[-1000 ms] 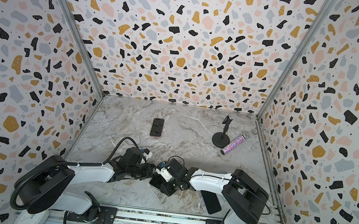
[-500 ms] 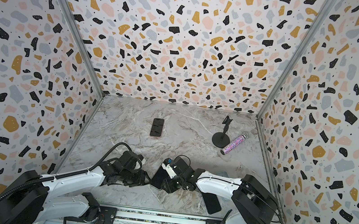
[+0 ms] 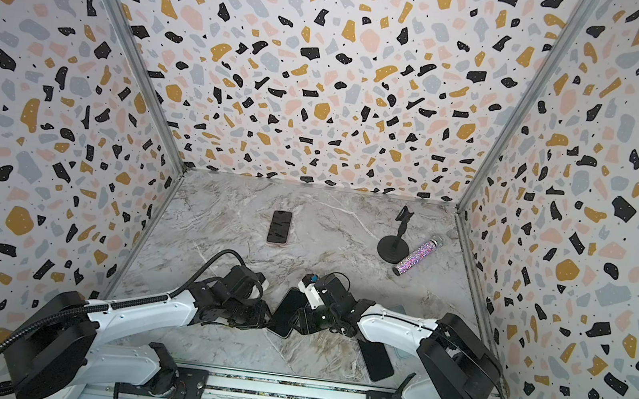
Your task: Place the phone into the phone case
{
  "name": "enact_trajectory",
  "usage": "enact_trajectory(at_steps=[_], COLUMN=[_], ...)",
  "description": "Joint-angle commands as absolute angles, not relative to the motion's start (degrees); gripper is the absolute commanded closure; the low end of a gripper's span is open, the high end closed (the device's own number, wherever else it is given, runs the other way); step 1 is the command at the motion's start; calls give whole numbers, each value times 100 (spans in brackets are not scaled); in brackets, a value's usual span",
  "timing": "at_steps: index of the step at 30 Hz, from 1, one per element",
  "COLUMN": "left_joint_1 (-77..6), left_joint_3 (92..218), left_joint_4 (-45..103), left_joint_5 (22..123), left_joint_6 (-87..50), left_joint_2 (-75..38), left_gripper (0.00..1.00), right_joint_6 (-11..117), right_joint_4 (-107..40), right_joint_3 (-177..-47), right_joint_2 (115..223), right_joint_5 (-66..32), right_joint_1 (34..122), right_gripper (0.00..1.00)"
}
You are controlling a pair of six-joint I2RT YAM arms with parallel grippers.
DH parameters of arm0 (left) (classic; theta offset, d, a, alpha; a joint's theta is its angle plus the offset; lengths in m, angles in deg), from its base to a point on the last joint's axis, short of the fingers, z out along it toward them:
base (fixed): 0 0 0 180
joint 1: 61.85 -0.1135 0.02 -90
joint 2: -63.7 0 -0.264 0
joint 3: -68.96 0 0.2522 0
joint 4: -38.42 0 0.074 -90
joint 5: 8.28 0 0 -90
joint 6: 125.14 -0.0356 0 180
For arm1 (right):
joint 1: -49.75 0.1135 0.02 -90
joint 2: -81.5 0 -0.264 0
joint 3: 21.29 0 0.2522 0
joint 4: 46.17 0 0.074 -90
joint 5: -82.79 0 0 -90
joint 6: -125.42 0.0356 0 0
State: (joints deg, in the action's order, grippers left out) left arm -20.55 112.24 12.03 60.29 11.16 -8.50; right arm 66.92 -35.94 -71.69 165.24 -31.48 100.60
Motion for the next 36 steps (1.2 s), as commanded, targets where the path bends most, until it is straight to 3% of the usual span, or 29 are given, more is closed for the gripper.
enact_trajectory(at_steps=[1, 10, 30, 36], left_joint_1=[-1998, -1960, -1911, -1896], left_joint_3=[11354, 11348, 11101, 11023], left_joint_4=[1279, 1321, 1657, 1717], left_joint_5=[6091, 6140, 6210, 6234], left_joint_6=[1161, 1140, 1065, 1065], left_joint_2=[-914, -1045, -1518, -1588], left_gripper=[67, 72, 96, 98], right_joint_6=[6714, 6751, 6895, 6926], right_joint_4=[-3696, -3856, -4187, -4291], right_joint_3=[-7227, -7262, -7188, -7161], right_joint_2=[16517, 16731, 16965, 17048], right_joint_5=[-3250, -3435, -3639, -3675], right_joint_1=[9987, 9941, 9993, 10032], right_gripper=[51, 51, 51, 52])
